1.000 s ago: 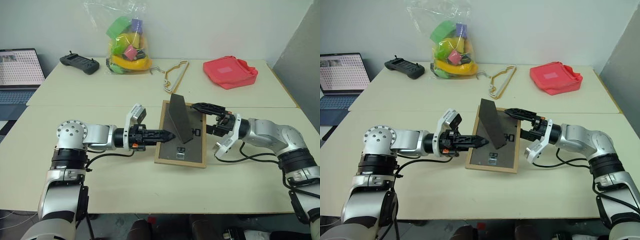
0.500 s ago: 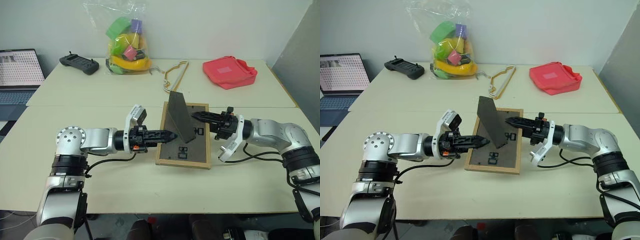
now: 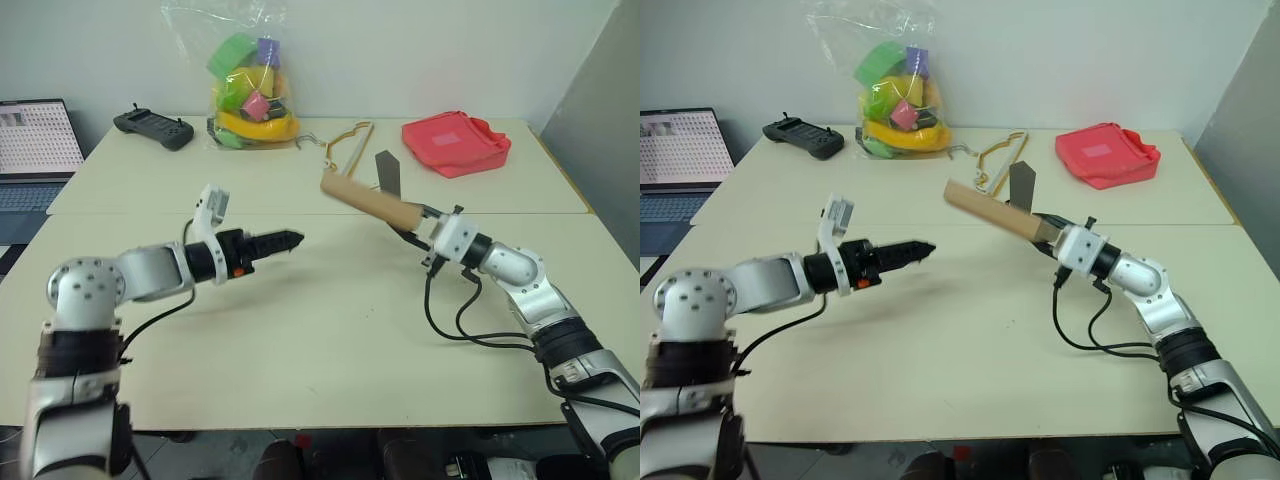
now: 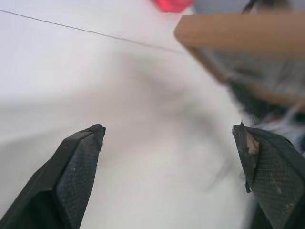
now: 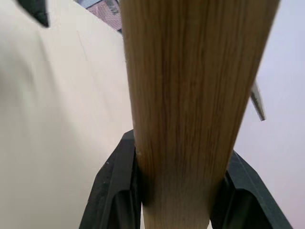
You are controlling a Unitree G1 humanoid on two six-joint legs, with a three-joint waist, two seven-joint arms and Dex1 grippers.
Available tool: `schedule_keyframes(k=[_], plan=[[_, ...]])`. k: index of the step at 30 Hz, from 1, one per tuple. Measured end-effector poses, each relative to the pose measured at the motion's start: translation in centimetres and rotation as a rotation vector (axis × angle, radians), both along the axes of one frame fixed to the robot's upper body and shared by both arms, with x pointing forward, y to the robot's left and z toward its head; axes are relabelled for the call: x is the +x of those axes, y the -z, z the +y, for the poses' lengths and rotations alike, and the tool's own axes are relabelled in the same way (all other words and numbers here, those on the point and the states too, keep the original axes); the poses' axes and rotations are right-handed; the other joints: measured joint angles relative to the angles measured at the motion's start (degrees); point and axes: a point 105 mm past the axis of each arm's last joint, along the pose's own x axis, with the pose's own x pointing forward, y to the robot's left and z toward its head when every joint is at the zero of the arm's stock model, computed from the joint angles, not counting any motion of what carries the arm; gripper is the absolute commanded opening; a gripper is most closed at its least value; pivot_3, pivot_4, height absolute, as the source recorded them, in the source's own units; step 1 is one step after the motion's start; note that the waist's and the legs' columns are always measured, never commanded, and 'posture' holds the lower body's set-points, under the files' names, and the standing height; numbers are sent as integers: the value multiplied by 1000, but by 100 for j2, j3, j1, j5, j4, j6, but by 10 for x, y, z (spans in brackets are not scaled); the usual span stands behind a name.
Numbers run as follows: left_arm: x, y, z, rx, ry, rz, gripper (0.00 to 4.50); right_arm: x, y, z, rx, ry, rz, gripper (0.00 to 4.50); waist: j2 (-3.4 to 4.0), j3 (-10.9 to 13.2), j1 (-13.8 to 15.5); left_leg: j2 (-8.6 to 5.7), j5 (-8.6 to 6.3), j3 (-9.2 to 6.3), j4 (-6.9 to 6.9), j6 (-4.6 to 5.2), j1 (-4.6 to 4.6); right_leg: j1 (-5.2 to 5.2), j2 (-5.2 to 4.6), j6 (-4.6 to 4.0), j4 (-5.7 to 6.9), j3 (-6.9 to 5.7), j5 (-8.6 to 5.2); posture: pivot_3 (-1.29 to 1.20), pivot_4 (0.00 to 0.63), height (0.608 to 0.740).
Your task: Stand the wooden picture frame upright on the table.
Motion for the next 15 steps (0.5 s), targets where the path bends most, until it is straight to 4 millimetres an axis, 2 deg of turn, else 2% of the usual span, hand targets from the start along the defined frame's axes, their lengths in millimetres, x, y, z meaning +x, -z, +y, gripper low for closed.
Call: schedule_keyframes(k=[5,10,15], plan=[[-18,-20,-21,68,85,-215,4500,7,2,17,247,-45,420,1314,0,0,116,-26,-3,15,0,6,0,1,16,0,1,-10,0,0,150,740],[-24,-1,-14,117,60,-252,4500,15,16,30,362,-79,666,1314,1,1,148,-21,-12,34,-4,23,-3,-4,29,-1,-3,-11,-1,0,150,740],[-30,7,-10,159,94,-286,4500,20,53,34,357,-55,786,1314,2,1,158,-21,-14,33,-5,24,-14,-7,31,-1,-11,-15,-1,0,150,740]])
